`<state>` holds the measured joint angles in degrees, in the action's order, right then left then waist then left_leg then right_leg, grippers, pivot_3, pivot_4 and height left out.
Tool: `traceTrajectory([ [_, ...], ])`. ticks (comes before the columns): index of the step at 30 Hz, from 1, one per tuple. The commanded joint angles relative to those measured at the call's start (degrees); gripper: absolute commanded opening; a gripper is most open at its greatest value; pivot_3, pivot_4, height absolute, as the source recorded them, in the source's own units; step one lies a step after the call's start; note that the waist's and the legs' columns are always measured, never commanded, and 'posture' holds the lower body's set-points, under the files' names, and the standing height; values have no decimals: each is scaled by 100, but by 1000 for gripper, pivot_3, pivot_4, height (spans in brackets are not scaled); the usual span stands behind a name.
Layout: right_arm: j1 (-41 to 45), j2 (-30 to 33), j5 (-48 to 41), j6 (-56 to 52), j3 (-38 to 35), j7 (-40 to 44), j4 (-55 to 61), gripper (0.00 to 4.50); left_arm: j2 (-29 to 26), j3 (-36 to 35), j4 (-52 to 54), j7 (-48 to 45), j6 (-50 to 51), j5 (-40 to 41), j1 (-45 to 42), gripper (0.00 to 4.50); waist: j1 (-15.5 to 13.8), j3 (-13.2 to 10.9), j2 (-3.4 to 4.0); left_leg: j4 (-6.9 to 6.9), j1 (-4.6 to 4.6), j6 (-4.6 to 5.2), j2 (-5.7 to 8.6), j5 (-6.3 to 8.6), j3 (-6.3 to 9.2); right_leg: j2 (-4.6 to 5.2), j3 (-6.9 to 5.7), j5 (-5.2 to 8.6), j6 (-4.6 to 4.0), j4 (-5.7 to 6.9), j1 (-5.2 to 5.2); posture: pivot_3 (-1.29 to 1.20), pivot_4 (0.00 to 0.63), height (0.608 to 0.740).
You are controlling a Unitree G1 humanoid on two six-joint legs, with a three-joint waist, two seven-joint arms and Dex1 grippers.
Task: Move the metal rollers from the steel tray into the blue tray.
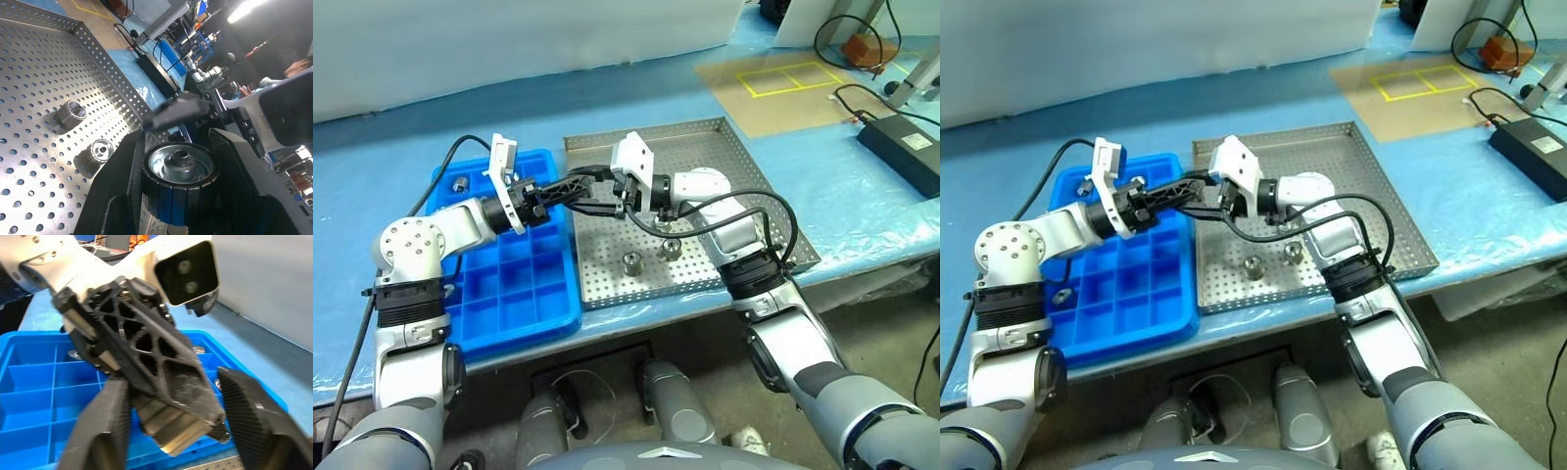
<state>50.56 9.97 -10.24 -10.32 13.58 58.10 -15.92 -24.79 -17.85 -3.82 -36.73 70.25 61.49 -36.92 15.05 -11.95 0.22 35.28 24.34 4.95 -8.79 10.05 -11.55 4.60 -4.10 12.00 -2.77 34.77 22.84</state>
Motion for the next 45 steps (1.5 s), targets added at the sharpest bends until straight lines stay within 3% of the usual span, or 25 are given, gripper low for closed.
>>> traceTrajectory([
  [1, 571, -116, -293, -212, -597, -604, 220, 4055, 118, 580, 150, -231, 298, 7, 130, 1721, 5, 0, 0, 0, -1, 0, 0, 0, 0, 0, 0, 0, 0, 0, 0, -677, 150, 740],
  [8, 605, -181, -521, -495, -786, -638, 173, 4055, 104, 534, 43, -202, 172, -152, 108, 1721, 7, 0, 0, 0, -1, 0, -1, 0, 0, -1, 0, 0, 0, 1, 0, -675, 150, 740],
  [18, 332, 446, -1327, -1727, -784, 374, 682, 4055, -11, -42, -613, 60, -461, -461, -295, 1721, 5, 0, 0, -1, 0, 3, 0, 0, 0, -1, 2, 0, 0, -1, 1, -667, 150, 740],
  [25, 322, 484, -1279, -1680, -648, 446, 657, 4055, 57, -103, -379, 234, -438, -434, -202, 1721, -9, 0, 1, -2, 0, 0, -5, -1, 0, -7, 1, 0, 0, -1, 3, -653, 150, 740],
  [31, 361, 483, -1229, -1584, -695, 350, 552, 4055, -233, -562, 287, 728, -687, -398, -169, 1721, -16, -1, 1, -2, 3, 1, -4, -1, 0, -4, 0, 0, 0, 0, 5, -647, 150, 740],
  [38, 302, 500, -1233, -1525, -639, 373, 530, 4055, -1219, 89, 2956, 1052, -1776, -1854, 1550, 1721, -26, -1, 1, -13, 7, -3, -11, -2, 0, -6, -6, 6, -8, 0, 16, -577, 150, 740],
  [42, 295, 495, -1224, -1510, -524, 548, 466, 4055, -1016, 25, 3548, 1453, -2496, -2482, 2474, 1721, -87, -1, 1, -12, 7, -23, -12, 4, 2, -5, -11, 6, -8, 0, 12, -517, 150, 740],
  [45, 275, 532, -1340, -1697, -476, 771, 468, 4055, -899, -106, 4097, 1565, -2608, -2491, 2994, 1721, -210, -1, 0, -10, 2, -32, -12, 1, 4, -5, -11, 6, -8, 5, 7, -457, 150, 740],
])
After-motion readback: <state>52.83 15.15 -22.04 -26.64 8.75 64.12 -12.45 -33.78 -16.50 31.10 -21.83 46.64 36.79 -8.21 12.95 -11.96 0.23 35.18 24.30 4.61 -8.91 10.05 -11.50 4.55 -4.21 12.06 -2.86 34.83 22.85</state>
